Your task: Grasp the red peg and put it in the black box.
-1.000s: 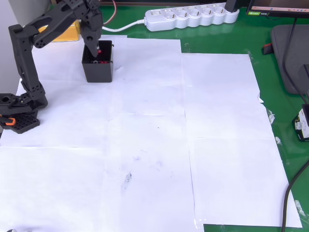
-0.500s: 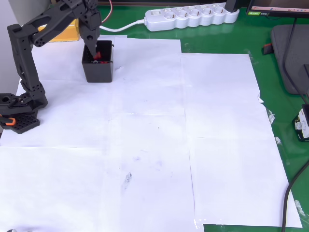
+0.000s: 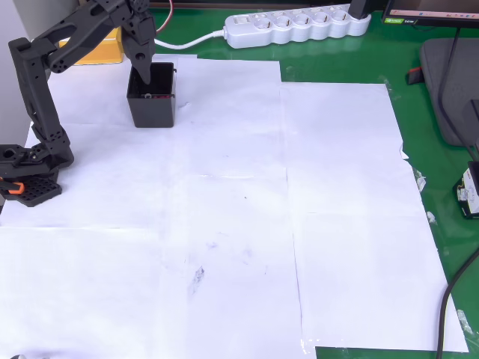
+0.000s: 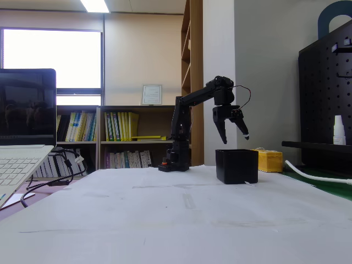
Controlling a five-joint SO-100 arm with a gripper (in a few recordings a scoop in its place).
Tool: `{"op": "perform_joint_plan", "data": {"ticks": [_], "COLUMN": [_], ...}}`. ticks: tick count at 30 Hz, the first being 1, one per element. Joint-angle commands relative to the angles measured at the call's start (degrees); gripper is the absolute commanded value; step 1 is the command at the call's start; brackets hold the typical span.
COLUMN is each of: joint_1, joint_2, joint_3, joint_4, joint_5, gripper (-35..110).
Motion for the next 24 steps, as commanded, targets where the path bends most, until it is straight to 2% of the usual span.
{"op": "perform_joint_plan", "data": {"ticks": [1, 8, 18, 24], "joint_1": [0.35, 6.68, 24.61, 29.36], "joint_2": [-6.15, -13.18, -41.22, -56.78], "joint_3": [5.01, 0.97, -37.18, -59.33], "joint_4": [2.02, 1.85, -15.03, -17.23], "joint_5": [0.70, -4.31, -16.35, -20.39], "gripper": [0, 0, 0, 0]}}
